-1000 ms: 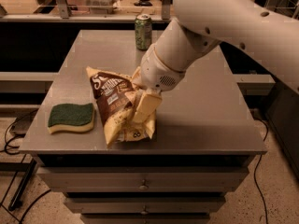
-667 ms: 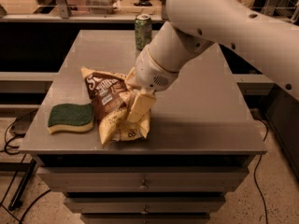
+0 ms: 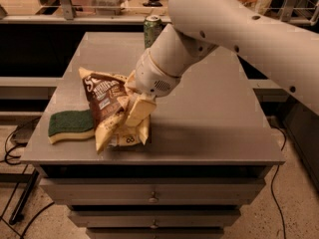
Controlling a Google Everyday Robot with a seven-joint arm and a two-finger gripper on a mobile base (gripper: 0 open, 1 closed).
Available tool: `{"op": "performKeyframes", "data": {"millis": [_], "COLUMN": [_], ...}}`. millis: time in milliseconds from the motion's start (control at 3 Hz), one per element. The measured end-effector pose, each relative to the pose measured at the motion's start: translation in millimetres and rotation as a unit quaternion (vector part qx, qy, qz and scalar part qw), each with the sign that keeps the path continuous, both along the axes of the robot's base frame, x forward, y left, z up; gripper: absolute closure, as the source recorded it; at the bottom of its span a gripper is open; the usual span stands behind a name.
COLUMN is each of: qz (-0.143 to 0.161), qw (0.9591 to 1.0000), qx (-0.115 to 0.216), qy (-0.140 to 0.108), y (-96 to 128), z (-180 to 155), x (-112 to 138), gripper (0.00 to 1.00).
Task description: Move brown chip bag near sponge
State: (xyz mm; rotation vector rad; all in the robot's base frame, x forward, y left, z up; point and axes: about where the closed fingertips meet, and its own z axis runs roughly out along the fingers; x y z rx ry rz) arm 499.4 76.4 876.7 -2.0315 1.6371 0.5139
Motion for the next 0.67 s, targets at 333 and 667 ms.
{"op": "performKeyframes", "data": {"millis": [333,667], "qz": [0.001,0.001], "qw": [1.0000,1.0000], "qx": [-0.001,-0.001], "qy": [0.000,0.000], "y": [0.8,0.8], "z": [-0.1,-0.1], "x": [-1.1,-1.1], "gripper": [0.00,0.00]}}
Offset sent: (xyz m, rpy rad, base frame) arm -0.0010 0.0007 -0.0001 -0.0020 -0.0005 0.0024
